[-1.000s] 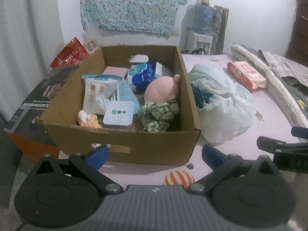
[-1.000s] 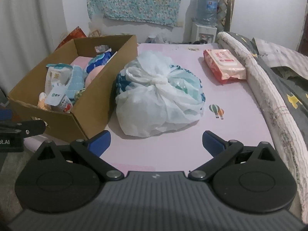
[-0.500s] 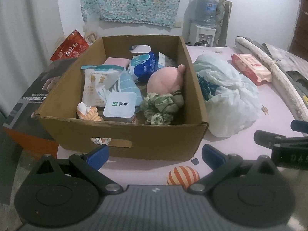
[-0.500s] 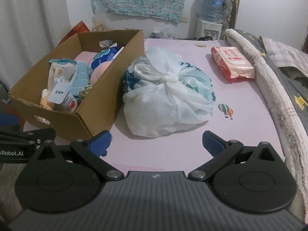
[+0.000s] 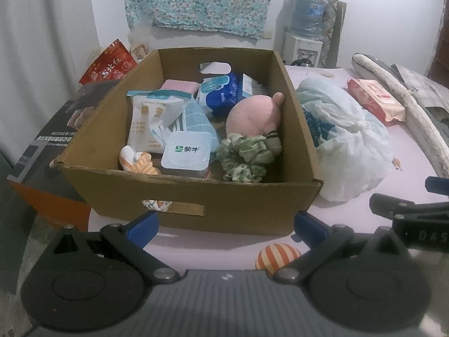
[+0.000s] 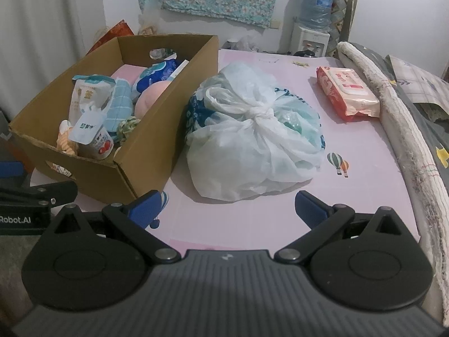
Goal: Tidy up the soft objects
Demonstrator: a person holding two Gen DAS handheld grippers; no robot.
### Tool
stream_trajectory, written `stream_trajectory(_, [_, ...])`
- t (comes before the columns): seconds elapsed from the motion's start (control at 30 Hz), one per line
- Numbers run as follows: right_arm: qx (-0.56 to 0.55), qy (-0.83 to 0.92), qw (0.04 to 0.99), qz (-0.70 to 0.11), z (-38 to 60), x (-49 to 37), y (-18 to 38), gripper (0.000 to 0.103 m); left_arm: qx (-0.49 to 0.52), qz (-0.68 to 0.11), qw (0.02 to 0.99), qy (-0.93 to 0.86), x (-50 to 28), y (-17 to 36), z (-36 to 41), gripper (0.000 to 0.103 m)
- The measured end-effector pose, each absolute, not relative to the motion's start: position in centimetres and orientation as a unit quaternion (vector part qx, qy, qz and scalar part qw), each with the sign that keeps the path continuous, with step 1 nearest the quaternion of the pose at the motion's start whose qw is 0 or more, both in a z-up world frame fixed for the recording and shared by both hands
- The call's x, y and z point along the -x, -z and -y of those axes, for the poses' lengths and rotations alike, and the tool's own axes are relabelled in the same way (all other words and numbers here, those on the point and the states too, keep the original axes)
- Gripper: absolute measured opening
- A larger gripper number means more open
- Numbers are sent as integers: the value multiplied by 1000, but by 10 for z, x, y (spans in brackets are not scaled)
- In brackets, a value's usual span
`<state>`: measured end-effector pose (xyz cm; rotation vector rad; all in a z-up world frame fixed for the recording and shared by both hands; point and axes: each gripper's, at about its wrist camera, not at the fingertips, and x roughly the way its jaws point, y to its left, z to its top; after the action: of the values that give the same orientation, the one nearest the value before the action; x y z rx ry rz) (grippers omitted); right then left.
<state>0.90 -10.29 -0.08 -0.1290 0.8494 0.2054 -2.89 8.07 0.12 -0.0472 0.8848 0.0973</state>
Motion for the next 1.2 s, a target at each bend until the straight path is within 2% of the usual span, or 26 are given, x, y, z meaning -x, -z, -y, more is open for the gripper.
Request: stream_trajectory(1.2, [69,-95,906,-406,99,-12,-1,102,17,-427,903,-39,25,-3,-82,103])
